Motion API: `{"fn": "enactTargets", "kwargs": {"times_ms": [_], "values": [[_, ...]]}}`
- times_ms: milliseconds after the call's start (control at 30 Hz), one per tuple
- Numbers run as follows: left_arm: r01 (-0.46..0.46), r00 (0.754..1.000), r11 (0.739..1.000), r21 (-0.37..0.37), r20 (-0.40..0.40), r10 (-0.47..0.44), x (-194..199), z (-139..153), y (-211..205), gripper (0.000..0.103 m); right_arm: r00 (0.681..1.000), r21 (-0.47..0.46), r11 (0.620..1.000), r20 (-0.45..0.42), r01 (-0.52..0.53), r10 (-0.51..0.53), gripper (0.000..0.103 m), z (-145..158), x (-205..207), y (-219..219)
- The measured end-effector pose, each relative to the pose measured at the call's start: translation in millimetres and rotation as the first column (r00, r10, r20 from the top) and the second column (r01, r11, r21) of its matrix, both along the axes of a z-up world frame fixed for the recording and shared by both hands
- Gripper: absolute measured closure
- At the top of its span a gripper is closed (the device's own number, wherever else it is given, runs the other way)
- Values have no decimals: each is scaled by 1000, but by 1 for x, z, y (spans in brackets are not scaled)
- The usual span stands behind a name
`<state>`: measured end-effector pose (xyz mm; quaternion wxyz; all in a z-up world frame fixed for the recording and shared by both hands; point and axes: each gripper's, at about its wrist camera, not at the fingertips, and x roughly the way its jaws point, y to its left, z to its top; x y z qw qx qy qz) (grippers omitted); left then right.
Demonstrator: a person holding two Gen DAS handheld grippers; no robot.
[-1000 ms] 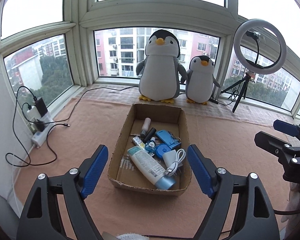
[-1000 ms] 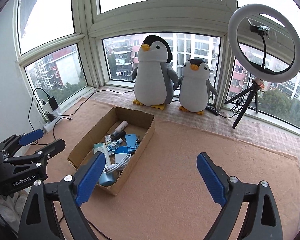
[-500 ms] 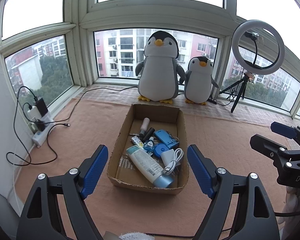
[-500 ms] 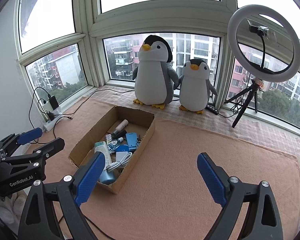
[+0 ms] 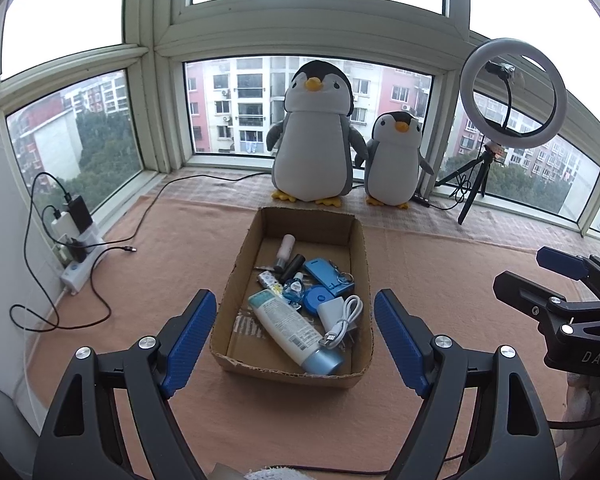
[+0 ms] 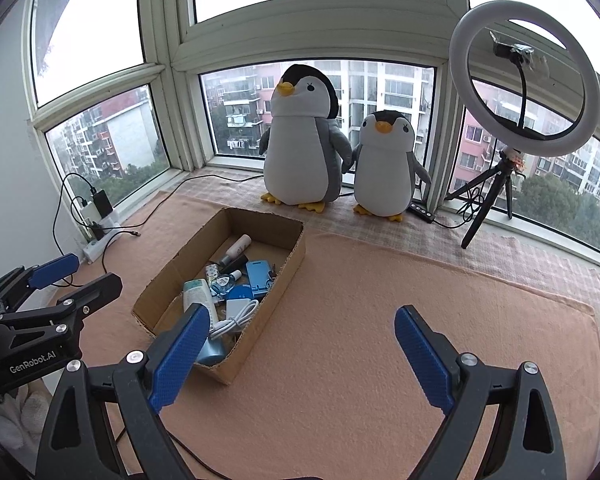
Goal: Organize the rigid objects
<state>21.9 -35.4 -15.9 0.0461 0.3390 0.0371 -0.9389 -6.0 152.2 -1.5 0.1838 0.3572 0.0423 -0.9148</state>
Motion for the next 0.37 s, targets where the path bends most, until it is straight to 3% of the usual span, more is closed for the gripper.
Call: {"fn": "enactTargets", "kwargs": {"times_ms": [367], "values": [[6, 1000, 1000, -16, -11, -7, 0, -1, 3, 21, 1000, -1, 1000, 9, 9, -9, 11, -3, -5, 4]]}}
